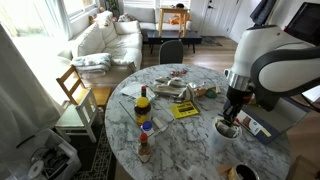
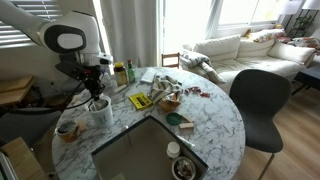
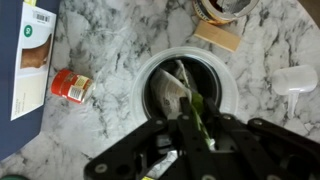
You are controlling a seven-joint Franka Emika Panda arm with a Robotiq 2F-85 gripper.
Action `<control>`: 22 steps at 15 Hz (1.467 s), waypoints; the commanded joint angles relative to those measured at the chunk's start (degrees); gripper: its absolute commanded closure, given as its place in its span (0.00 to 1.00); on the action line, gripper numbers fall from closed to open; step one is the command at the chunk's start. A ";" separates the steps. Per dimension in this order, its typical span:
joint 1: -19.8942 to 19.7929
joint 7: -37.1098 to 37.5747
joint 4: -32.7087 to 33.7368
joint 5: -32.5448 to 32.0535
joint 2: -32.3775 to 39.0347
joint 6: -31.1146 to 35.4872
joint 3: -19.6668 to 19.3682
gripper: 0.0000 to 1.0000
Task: Put the packet in the cup into the container
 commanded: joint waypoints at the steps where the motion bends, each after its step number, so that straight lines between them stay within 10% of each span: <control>1: -0.06 0.72 0.53 -0.56 -4.24 -5.33 -0.24 0.96; 12: 1.72 1.05 15.84 1.59 -9.27 -23.69 1.19 0.96; 21: 5.95 -1.82 27.31 18.06 4.37 -7.05 3.47 0.96; 22: 5.41 -0.18 24.65 15.46 -0.20 -9.83 3.54 0.83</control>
